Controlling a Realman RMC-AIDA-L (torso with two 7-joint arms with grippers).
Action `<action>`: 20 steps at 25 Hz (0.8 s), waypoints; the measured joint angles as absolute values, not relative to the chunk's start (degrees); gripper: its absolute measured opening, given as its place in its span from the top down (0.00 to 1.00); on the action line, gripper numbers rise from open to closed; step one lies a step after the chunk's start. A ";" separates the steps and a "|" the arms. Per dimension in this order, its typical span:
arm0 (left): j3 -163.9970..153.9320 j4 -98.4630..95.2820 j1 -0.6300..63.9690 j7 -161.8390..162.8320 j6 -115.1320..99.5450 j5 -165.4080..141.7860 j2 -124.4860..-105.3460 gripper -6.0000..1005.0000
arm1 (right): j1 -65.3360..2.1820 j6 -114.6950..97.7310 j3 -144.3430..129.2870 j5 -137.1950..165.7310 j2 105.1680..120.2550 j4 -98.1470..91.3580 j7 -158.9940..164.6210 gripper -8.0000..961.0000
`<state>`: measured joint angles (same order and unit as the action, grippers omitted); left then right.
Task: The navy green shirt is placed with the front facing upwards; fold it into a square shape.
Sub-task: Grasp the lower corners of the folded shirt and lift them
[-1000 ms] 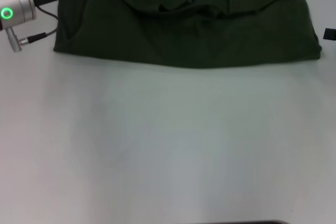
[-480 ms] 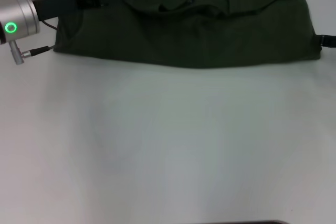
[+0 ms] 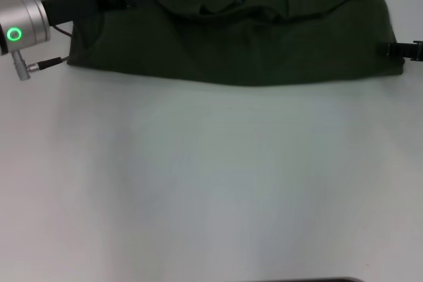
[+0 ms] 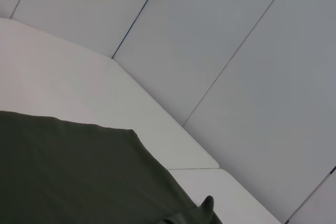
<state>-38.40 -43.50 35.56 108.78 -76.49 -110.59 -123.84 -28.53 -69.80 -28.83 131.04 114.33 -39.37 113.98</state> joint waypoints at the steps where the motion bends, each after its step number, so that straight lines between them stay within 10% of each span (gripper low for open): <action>1: -38.40 -43.50 35.58 108.77 -76.40 -110.58 -123.84 0.07 | -28.65 -69.57 -29.03 131.04 114.42 -39.31 114.00 0.32; 15: -38.41 -43.93 36.03 108.71 -75.71 -110.55 -123.79 0.07 | -29.79 -67.12 -29.81 130.77 114.99 -37.09 114.91 0.34; 20: -38.40 -43.95 36.04 108.71 -75.14 -110.55 -123.76 0.07 | -29.76 -66.75 -30.22 130.92 114.77 -37.08 116.34 0.50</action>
<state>-38.40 -43.95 36.04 108.71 -75.14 -110.55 -123.76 -29.76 -66.75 -30.22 130.92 114.77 -37.08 116.34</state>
